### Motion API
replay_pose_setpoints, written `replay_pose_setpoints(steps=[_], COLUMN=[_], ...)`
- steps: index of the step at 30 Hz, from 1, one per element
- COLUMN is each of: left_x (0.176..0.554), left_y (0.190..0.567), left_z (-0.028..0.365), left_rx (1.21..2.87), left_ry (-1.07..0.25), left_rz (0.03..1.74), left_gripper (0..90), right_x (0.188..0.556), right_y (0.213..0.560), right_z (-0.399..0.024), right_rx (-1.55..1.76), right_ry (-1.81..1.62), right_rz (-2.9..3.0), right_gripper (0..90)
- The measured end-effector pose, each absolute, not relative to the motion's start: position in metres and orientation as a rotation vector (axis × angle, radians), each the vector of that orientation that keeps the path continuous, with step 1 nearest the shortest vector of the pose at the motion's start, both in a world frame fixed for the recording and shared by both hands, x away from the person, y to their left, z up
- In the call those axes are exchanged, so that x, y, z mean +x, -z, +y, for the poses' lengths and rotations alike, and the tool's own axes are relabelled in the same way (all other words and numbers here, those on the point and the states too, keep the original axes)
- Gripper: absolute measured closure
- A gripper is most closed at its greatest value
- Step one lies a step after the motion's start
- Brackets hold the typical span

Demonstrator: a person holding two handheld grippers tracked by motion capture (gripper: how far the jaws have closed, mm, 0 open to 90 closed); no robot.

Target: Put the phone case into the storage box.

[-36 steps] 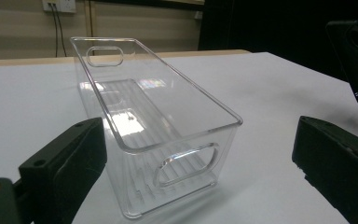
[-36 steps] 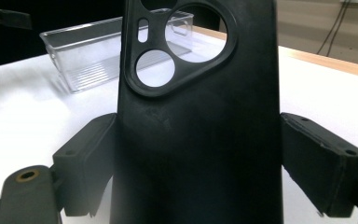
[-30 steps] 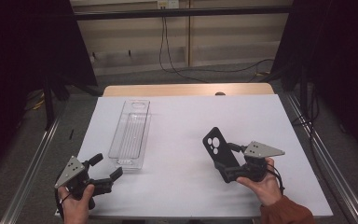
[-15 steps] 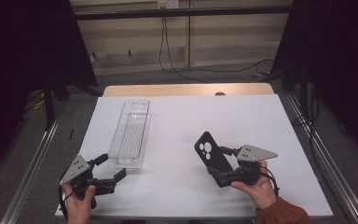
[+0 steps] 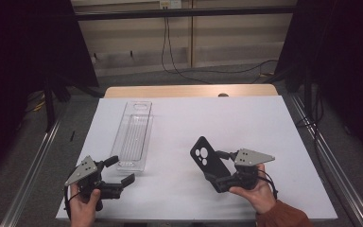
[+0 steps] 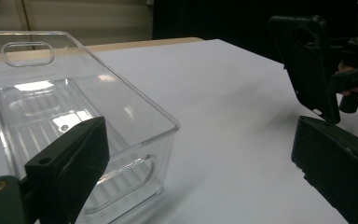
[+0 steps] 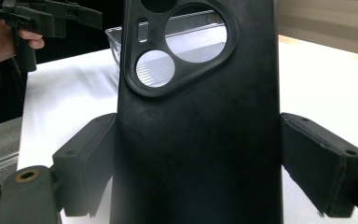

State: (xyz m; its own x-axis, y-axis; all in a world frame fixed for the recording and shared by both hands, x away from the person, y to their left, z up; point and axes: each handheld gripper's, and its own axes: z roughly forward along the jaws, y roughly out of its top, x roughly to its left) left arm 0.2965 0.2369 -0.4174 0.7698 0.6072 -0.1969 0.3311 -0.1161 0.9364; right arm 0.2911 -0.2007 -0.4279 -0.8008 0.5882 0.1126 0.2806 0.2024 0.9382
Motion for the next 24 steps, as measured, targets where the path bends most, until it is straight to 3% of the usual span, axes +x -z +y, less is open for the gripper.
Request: replay_pose_setpoints(steps=[24], left_x=[0.297], left_y=[0.411], left_z=[0.196], left_rx=[1.732], left_ry=[-0.145], left_rz=[0.576], left_gripper=[2.1], right_x=[0.29], right_y=[0.427], right_z=[-0.187], right_rx=[0.786], right_ry=[-1.667], right_rz=[2.243], right_gripper=[14.4])
